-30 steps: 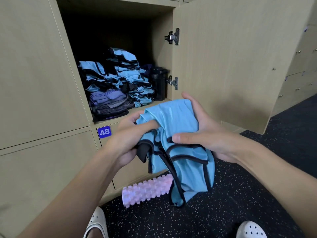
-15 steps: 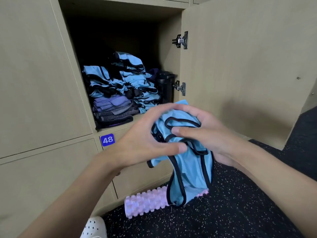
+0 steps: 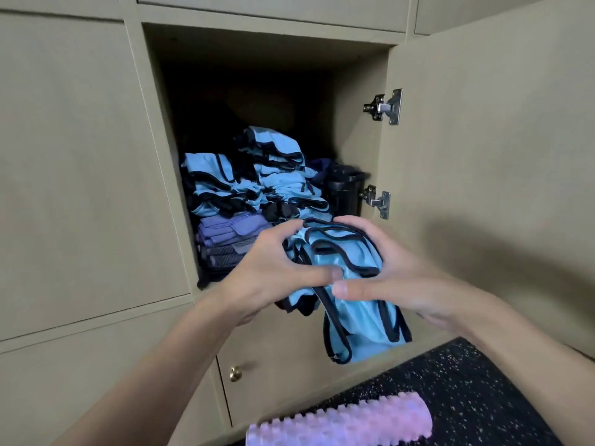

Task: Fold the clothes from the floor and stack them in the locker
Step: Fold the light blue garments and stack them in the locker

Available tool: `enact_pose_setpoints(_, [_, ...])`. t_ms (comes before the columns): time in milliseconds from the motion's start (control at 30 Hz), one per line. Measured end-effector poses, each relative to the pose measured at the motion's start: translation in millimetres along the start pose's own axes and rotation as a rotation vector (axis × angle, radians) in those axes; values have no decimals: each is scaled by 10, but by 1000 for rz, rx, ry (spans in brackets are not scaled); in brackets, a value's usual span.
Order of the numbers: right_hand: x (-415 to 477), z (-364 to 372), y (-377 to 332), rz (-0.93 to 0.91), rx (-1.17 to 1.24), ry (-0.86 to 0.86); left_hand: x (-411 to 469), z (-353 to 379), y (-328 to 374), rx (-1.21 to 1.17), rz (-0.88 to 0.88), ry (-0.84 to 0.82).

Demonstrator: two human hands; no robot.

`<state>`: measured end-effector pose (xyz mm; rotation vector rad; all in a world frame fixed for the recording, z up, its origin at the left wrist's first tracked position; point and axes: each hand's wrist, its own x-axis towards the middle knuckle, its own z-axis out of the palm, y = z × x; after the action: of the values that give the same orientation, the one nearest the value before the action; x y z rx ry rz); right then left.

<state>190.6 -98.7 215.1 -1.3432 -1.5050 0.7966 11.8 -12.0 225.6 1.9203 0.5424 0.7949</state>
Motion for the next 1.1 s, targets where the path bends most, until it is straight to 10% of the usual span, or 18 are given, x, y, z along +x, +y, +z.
enact_pose_setpoints(300, [719,1,82,-250,-116,87,410,-465,-58,-339,-270,17])
enact_pose_setpoints(733, [2099,125,-221,-327,-25,148,1033,-1025,-290,345,276,738])
enact_pose_setpoints(1100, [3238,11,-644,-600,-401,287,1843,-1578,-116,455,191,974])
